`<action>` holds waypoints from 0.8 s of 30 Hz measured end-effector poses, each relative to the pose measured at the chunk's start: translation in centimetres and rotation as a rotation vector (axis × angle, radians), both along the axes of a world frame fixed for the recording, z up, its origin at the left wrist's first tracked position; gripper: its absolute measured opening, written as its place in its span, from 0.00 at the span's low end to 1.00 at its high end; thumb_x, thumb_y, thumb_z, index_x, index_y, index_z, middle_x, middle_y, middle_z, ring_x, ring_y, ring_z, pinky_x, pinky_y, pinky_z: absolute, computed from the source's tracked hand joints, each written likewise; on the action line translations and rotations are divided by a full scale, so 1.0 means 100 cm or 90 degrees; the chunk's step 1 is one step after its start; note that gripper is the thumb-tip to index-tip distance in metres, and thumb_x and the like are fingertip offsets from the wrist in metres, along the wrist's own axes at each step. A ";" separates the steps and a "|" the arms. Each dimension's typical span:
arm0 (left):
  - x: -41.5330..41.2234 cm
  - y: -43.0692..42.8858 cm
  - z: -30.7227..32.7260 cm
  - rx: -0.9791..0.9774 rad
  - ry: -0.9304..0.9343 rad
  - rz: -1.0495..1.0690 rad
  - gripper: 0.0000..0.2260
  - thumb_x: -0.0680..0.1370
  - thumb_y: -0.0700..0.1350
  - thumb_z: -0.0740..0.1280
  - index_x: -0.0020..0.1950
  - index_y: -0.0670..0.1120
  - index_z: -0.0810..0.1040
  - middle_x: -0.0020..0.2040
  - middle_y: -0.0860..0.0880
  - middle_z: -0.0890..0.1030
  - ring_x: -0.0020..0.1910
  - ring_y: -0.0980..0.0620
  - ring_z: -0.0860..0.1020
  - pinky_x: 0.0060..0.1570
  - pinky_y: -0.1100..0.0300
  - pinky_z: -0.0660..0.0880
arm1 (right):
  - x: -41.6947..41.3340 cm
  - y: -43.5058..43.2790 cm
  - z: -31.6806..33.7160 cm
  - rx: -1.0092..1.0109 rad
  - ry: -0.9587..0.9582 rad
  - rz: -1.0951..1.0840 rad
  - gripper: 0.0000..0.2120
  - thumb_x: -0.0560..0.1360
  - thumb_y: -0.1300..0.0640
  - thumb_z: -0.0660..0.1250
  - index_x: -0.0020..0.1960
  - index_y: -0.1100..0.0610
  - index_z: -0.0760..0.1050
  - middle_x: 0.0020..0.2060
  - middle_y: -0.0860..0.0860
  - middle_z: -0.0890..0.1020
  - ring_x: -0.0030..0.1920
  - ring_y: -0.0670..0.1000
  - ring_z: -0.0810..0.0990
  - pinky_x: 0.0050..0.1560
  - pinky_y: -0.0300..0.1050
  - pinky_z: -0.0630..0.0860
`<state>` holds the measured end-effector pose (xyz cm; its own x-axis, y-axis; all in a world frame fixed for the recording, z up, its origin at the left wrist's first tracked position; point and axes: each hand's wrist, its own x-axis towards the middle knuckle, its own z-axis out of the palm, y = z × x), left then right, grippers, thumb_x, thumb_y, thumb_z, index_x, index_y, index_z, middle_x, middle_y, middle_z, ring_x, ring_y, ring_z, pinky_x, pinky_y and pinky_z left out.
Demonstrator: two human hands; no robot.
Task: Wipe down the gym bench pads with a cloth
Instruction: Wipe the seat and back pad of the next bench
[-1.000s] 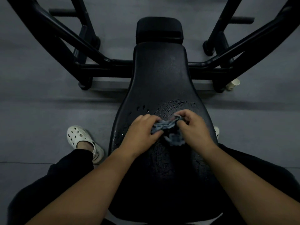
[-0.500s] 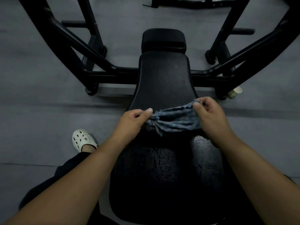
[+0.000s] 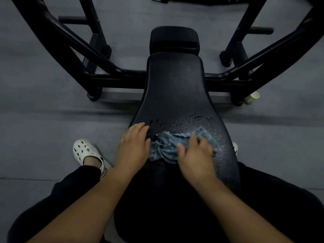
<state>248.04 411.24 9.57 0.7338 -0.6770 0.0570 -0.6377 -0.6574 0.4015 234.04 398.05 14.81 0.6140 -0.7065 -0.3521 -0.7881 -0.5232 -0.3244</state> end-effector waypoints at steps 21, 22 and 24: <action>-0.003 0.004 -0.017 0.019 -0.036 -0.031 0.22 0.81 0.45 0.53 0.73 0.41 0.71 0.75 0.44 0.69 0.75 0.44 0.66 0.73 0.44 0.65 | 0.030 -0.054 -0.027 -0.119 -0.059 0.129 0.25 0.82 0.45 0.54 0.73 0.60 0.65 0.74 0.59 0.64 0.76 0.62 0.58 0.74 0.54 0.58; -0.004 0.004 -0.017 0.018 -0.036 -0.031 0.22 0.81 0.45 0.53 0.73 0.41 0.71 0.75 0.44 0.69 0.75 0.44 0.66 0.73 0.44 0.65 | 0.038 -0.044 -0.036 -0.138 -0.035 0.094 0.31 0.82 0.42 0.51 0.78 0.60 0.57 0.78 0.59 0.57 0.79 0.61 0.50 0.77 0.55 0.51; -0.003 0.004 -0.018 0.017 -0.032 -0.033 0.22 0.81 0.45 0.52 0.73 0.41 0.71 0.75 0.44 0.69 0.75 0.44 0.66 0.73 0.43 0.66 | 0.048 -0.025 -0.048 -0.190 -0.029 0.124 0.34 0.82 0.40 0.46 0.80 0.61 0.50 0.80 0.58 0.50 0.80 0.59 0.44 0.78 0.57 0.43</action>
<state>247.71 411.64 7.79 0.6949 -0.7153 0.0734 -0.6894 -0.6337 0.3510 238.80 395.53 9.99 0.7574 -0.6423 -0.1174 -0.6526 -0.7389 -0.1675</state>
